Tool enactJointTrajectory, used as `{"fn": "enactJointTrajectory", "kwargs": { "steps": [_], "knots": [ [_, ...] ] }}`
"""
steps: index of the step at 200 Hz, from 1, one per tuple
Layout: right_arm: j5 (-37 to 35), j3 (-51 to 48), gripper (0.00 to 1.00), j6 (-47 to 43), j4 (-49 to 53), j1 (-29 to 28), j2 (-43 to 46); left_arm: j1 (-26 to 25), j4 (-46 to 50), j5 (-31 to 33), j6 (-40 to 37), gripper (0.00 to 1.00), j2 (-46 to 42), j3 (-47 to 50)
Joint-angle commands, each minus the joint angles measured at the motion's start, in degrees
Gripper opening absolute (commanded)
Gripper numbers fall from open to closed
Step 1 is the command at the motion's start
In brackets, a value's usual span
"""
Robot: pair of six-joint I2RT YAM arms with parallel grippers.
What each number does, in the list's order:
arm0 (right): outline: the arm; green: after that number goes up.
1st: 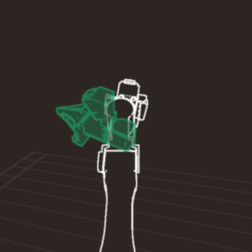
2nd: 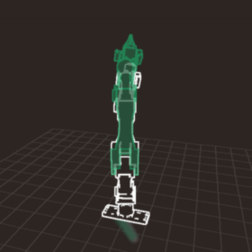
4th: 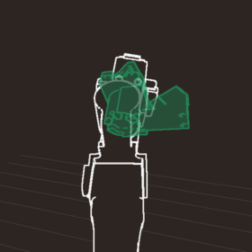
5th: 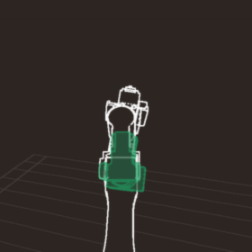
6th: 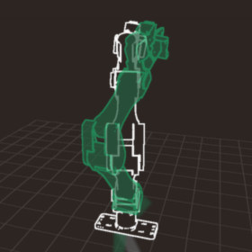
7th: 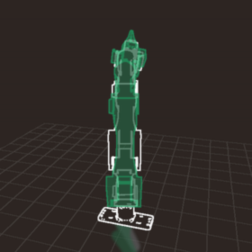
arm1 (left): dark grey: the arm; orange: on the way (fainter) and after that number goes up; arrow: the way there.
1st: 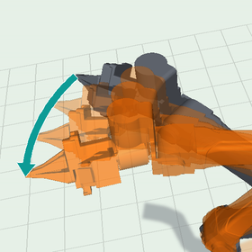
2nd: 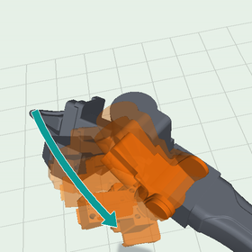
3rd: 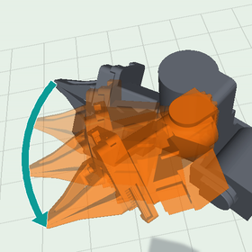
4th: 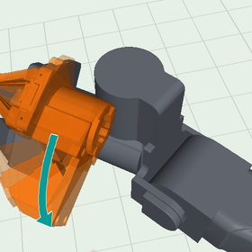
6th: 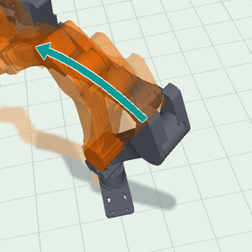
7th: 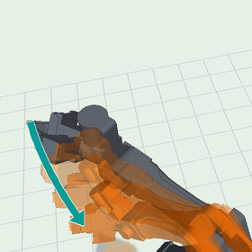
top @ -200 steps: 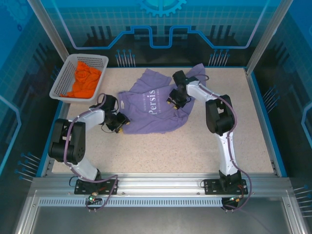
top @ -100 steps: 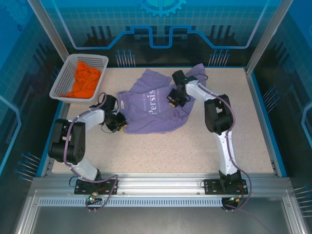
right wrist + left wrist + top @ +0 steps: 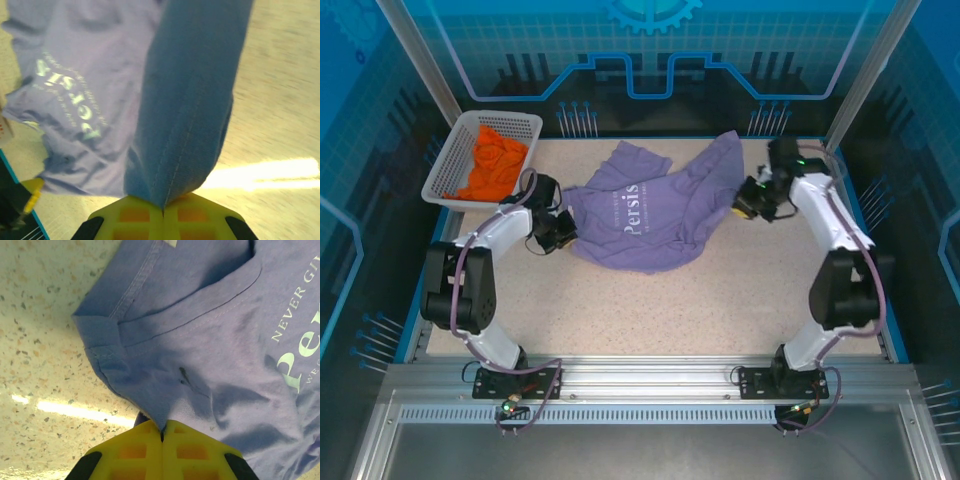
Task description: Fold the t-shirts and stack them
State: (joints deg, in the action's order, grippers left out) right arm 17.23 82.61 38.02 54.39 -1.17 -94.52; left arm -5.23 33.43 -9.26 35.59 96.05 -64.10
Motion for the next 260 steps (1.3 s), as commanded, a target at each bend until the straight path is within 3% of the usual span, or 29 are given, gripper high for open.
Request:
{"fn": "enactJointTrajectory", "kwargs": {
  "steps": [1,50,89,104,118,129,167,182,213,233,260],
  "knots": [
    [3.19,-8.22,0.00,-7.22,9.23,2.82,5.54,0.53,4.53,1.26,-2.50,0.00,1.79,-2.83],
    [-5.62,-24.13,0.00,-8.87,11.93,11.55,18.58,2.60,7.88,1.13,-1.68,0.00,3.00,-5.22],
    [-6.20,-31.83,0.00,-6.85,5.49,17.47,19.05,3.66,8.30,-2.33,-0.73,0.00,4.02,-6.56],
    [-6.88,-34.12,0.00,-5.51,2.35,17.82,17.94,3.66,8.25,-3.37,-0.24,0.16,4.11,-7.01],
    [-7.06,-35.69,0.00,-3.99,0.15,18.13,16.84,3.98,8.60,-3.36,-0.13,0.25,3.65,-7.34],
    [-6.96,-37.16,0.00,-2.99,-1.03,18.52,16.06,4.97,8.87,-3.59,0.51,0.40,2.83,-7.04],
    [-6.52,-40.67,0.00,-1.87,-3.90,20.61,15.47,7.52,8.07,-5.32,1.34,0.54,-3.16,-0.67],
    [-6.69,-40.62,0.07,-2.07,-4.62,21.01,15.00,7.52,5.53,-8.41,1.14,0.58,-5.49,3.82],
    [-6.36,-39.94,0.07,-2.55,-5.39,21.04,13.73,7.44,-0.32,-16.56,1.01,0.64,-7.38,11.78],
    [-6.03,-39.55,0.26,-2.69,-6.05,20.97,14.74,7.26,-3.81,-18.10,0.95,0.65,-8.71,15.66],
    [-8.09,-38.35,0.37,-2.73,-5.35,21.00,17.12,3.77,-9.82,-22.43,4.35,0.60,-8.00,17.71]
  ]
}}
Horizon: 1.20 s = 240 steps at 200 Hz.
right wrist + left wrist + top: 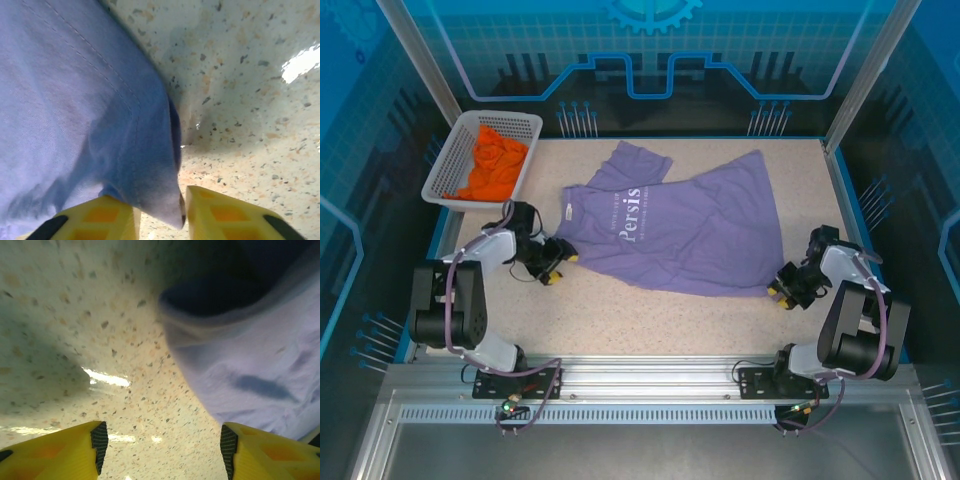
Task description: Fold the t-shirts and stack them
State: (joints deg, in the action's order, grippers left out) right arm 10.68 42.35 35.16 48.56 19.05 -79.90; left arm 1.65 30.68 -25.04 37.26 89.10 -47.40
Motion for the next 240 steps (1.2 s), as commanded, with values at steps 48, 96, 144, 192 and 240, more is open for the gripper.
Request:
{"fn": "enactJointTrajectory", "kwargs": {
  "steps": [48,96,144,192,240],
  "knots": [
    [-7.59,7.73,0.56,0.10,4.09,-7.47,6.98,-7.28,-12.89,-3.95,9.35,0.51,3.09,1.54],
    [-3.53,11.12,0.68,1.32,-8.11,-27.54,10.69,-7.70,-12.43,0.02,9.74,0.36,8.06,-2.79],
    [-1.45,24.79,0.61,-4.57,-10.04,-51.40,-9.46,-8.29,-6.15,3.28,9.74,0.00,10.83,-8.73],
    [3.47,46.01,0.59,-9.21,-6.54,-61.40,-31.66,-9.64,3.87,6.33,10.75,0.00,11.73,-18.83],
    [5.20,60.98,0.56,-9.77,-1.74,-62.17,-45.82,-10.78,7.89,7.45,13.11,0.00,15.96,-27.88]
  ]
}}
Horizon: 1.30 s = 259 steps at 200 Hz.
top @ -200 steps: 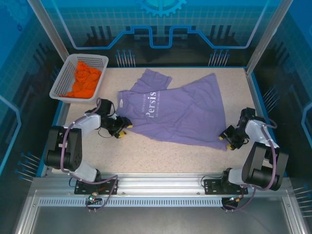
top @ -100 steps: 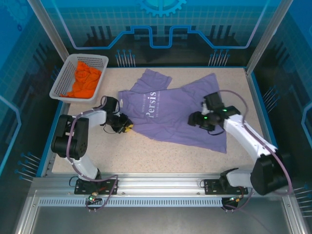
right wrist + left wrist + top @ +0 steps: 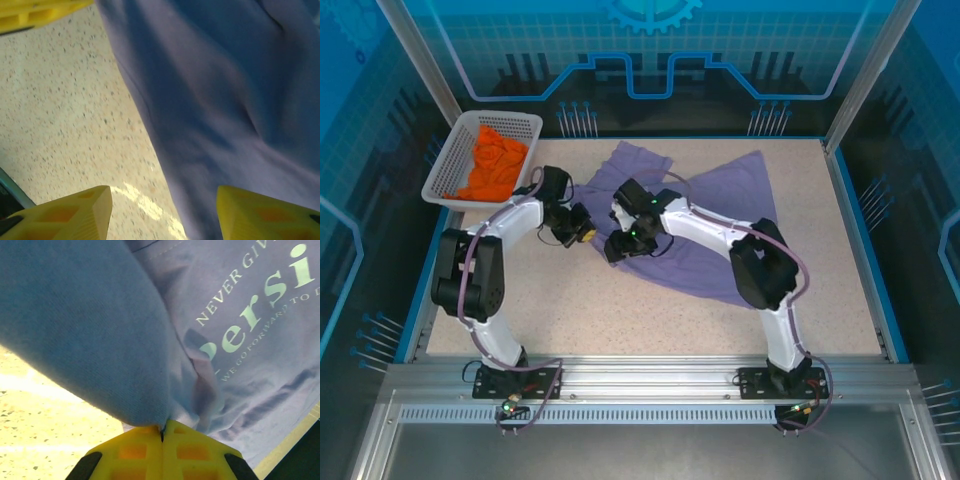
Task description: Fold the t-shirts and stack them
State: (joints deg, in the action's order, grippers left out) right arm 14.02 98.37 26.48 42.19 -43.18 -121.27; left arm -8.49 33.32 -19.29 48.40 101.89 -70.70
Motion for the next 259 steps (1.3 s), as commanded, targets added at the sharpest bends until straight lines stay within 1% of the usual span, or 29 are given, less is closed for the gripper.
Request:
{"fn": "enactJointTrajectory", "kwargs": {
  "steps": [1,15,26,49,57,67,87,96,115,122,130,155,173,192,204,226,248,259],
  "knots": [
    [1.87,5.15,0.56,-1.08,4.85,0.04,-4.69,-0.65,5.30,1.71,1.96,0.00,3.33,-4.86],
    [-0.28,9.29,0.51,-0.62,8.51,0.31,-8.24,-1.16,6.20,2.02,1.73,0.00,5.45,-7.68],
    [-1.02,10.77,0.43,0.36,9.77,1.06,-10.05,-1.57,6.52,2.17,1.53,0.00,7.17,-9.52],
    [-0.14,7.93,0.25,5.34,7.53,4.24,-9.82,-2.00,6.19,2.41,1.67,0.12,9.70,-12.10],
    [0.60,6.31,0.21,6.76,6.11,5.41,-9.24,-2.04,5.97,2.54,1.73,0.20,10.06,-12.76],
    [1.95,4.75,0.16,7.59,4.56,6.76,-8.83,-1.97,5.98,3.03,1.57,0.33,9.96,-13.51],
    [5.30,4.47,0.07,7.93,3.09,8.91,-9.45,-1.45,6.99,4.75,0.31,0.52,8.40,-14.73],
    [7.44,4.54,0.06,8.00,2.27,9.69,-9.94,-1.06,7.86,5.85,-0.20,0.57,7.11,-14.69],
    [11.16,6.44,0.04,7.56,2.83,10.98,-11.68,-0.08,8.21,7.26,-1.16,0.56,2.92,-11.97],
    [12.17,7.07,0.04,7.41,3.05,11.25,-11.74,0.12,8.00,7.39,-1.20,0.51,1.30,-10.09],
    [13.41,7.53,0.04,7.25,2.98,11.65,-13.72,0.07,7.14,6.83,-0.99,0.45,-0.61,-7.60],
    [16.88,7.64,0.05,7.99,2.37,12.67,-15.04,-1.54,-0.82,-0.04,3.46,0.29,-5.42,3.66],
    [18.98,7.41,0.05,8.67,1.97,13.41,-15.83,-4.09,-6.12,-3.49,6.90,0.23,-5.87,9.34],
    [21.49,7.31,0.05,9.11,1.77,14.21,-16.59,-5.89,-14.59,-6.91,12.90,0.23,-5.03,14.39],
    [22.09,7.21,0.05,9.03,1.76,14.57,-16.71,-6.18,-18.43,-8.59,15.80,0.26,-3.57,15.73],
    [23.45,6.80,0.05,9.27,1.70,15.12,-16.90,-7.02,-21.01,-10.04,18.41,0.30,-0.30,15.50],
    [24.22,6.27,0.04,9.47,1.40,15.49,-17.18,-8.69,-20.58,-8.72,19.72,0.34,2.04,14.07],
    [24.38,5.90,0.04,9.46,1.16,15.58,-17.15,-9.23,-21.82,-8.10,21.35,0.35,3.01,14.24]
  ]
}}
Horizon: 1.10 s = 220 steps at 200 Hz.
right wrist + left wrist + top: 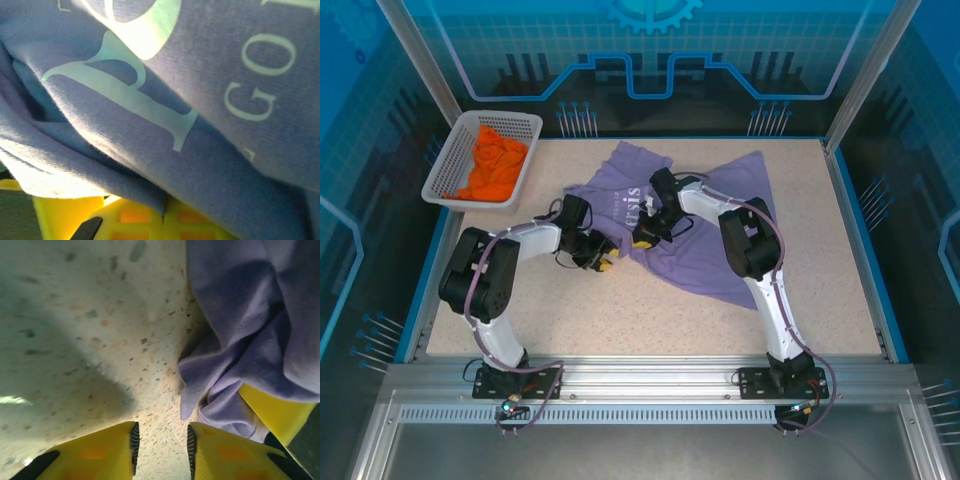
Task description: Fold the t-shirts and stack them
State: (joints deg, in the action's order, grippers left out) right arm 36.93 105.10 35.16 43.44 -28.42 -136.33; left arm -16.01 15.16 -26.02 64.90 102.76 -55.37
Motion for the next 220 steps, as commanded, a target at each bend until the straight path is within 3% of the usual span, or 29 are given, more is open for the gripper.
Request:
{"fn": "enactJointTrajectory", "kwargs": {
  "steps": [1,52,92,126,155,179,203,220],
  "knots": [
    [1.52,-0.85,0.04,0.79,-0.06,0.83,-2.10,-1.77,-3.82,-1.34,4.95,0.35,2.25,-1.07],
    [1.75,-2.59,0.04,0.56,-0.81,1.00,-1.32,-2.71,-5.48,1.01,7.16,0.27,5.43,-2.28],
    [1.56,-3.33,0.04,0.57,-1.08,0.93,-1.00,-2.80,-5.75,2.56,6.93,0.27,6.60,-3.96],
    [1.29,-3.76,0.04,0.35,-0.88,0.92,-0.69,-2.80,-4.76,4.70,6.27,0.19,7.60,-5.09],
    [1.03,-4.33,0.04,0.26,-0.92,0.92,-0.30,-2.78,-2.06,7.16,4.34,0.14,7.46,-5.38],
    [0.83,-4.37,0.03,0.18,-0.80,0.92,-0.05,-2.73,-0.22,8.77,2.95,0.00,6.72,-5.66],
    [0.28,-4.11,0.05,0.25,-0.53,1.00,0.56,-2.77,4.08,10.42,-0.66,0.00,4.98,-7.23],
    [-0.33,-3.85,0.13,0.35,-0.38,1.00,1.17,-2.71,8.78,11.96,-5.13,0.00,2.76,-8.29]
  ]
}}
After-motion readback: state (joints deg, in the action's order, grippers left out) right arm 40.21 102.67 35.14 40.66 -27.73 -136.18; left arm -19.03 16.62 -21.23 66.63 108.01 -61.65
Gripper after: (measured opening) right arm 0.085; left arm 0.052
